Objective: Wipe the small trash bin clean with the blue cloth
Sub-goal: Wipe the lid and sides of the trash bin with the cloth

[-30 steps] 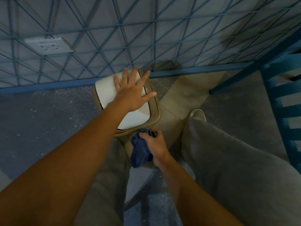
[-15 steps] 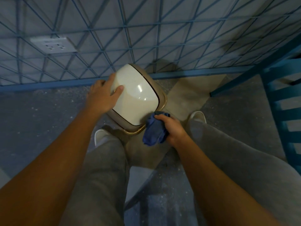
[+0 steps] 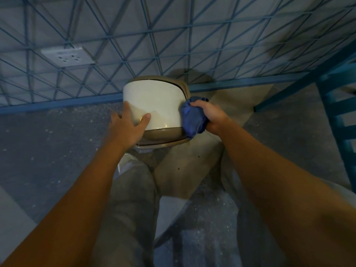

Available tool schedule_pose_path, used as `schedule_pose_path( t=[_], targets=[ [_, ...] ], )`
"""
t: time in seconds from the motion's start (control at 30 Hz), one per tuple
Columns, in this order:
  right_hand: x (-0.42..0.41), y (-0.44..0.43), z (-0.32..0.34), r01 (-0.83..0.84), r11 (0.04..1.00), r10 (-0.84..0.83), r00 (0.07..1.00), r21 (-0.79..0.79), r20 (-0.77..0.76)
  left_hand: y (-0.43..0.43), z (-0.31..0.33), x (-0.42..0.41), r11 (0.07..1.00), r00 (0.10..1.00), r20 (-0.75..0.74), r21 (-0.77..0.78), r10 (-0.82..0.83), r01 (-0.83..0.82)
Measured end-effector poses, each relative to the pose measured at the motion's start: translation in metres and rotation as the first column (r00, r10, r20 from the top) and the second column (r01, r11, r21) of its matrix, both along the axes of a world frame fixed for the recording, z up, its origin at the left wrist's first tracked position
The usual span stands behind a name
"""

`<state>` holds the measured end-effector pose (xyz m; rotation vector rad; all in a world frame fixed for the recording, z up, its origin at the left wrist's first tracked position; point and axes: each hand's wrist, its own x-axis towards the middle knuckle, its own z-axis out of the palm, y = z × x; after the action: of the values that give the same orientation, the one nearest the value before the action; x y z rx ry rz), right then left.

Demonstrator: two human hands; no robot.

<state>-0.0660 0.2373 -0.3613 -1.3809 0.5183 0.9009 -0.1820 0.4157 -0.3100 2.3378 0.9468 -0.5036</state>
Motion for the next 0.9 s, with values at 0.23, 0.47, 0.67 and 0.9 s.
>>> schedule_pose_path(
  t=[0.23, 0.47, 0.67, 0.9],
  targets=[
    [0.002, -0.009, -0.001, 0.041, 0.999, -0.041, 0.999, -0.007, 0.004, -0.009, 0.004, -0.009, 0.999, 0.999, 0.004, -0.023, 0.037, -0.037],
    [-0.013, -0.044, -0.01, 0.085, 0.986, -0.077, 0.995, -0.143, 0.067, -0.01, -0.018, -0.007, 0.922, 0.918, 0.131, 0.157, -0.374, 0.353],
    [-0.01, -0.016, -0.001, -0.249, 0.788, 0.529, 0.741, -0.563, 0.413, -0.014, -0.025, -0.008, 0.926, 0.921, 0.12, 0.127, -0.371, 0.357],
    [-0.028, -0.008, 0.002, -0.3, 0.622, 0.718, 0.587, -0.723, 0.374, -0.015, -0.028, -0.008, 0.923, 0.914, 0.145, 0.134, -0.378, 0.361]
  ],
)
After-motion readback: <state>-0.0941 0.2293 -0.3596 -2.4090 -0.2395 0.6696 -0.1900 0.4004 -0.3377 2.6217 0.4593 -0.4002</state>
